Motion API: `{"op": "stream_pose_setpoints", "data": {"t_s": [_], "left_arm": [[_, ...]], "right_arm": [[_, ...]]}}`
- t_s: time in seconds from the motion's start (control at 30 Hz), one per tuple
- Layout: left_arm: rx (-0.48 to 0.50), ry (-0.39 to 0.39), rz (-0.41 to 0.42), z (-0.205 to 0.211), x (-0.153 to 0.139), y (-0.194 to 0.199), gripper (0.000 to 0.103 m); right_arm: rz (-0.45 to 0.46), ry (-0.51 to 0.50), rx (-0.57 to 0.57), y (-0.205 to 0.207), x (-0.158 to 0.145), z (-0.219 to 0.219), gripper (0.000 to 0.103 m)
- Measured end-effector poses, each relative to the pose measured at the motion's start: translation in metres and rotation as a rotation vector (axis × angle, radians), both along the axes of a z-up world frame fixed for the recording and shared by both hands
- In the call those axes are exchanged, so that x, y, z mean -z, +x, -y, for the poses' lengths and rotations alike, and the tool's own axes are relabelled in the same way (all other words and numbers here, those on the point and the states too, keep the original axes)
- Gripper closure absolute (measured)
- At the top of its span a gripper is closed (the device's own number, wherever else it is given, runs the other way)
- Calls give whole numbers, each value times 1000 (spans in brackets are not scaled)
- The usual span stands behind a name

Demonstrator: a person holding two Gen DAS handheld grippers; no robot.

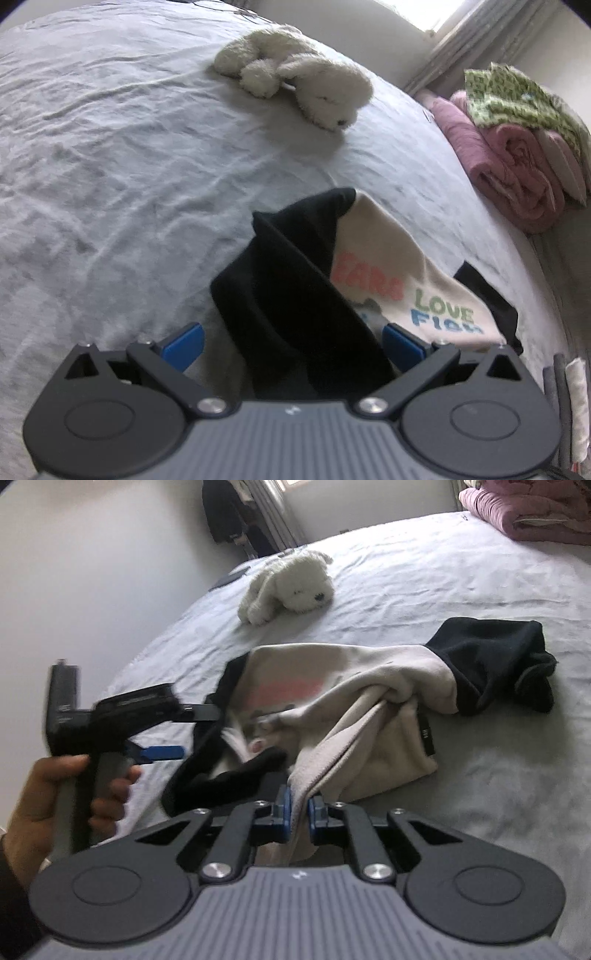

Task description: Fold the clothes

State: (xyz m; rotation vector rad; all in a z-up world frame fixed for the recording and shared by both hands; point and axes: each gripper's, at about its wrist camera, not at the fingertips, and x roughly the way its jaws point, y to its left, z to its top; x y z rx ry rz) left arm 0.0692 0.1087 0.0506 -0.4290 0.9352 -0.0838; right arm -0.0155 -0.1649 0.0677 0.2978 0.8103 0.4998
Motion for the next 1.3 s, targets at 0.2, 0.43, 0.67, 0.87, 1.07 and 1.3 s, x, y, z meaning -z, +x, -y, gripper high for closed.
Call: {"op": "stream_pose_setpoints", "data": {"t_s": [0.2, 0.43, 0.67, 0.87, 1.07, 1.3], "left_arm": [[18, 62, -37, 4, 9, 1, 0], [8, 95, -37, 4, 8, -1, 0], [38, 161, -14, 6, 4, -3, 11], [46, 150, 12, -6, -6, -1, 57], [27, 175, 29, -7, -11, 2, 16], [1, 194, 0, -8, -4, 11, 16]], "right_arm": [[-24, 16, 3, -46, -4, -2, 94], [-74, 52, -14, -98, -7, -3, 96], [-132, 68, -71, -125, -8, -8, 95], [-209, 32, -149, -138, 1, -13, 103], [-138, 2, -39, -93, -9, 19, 90], [-55, -24, 85, -7, -20, 53, 90]]}}
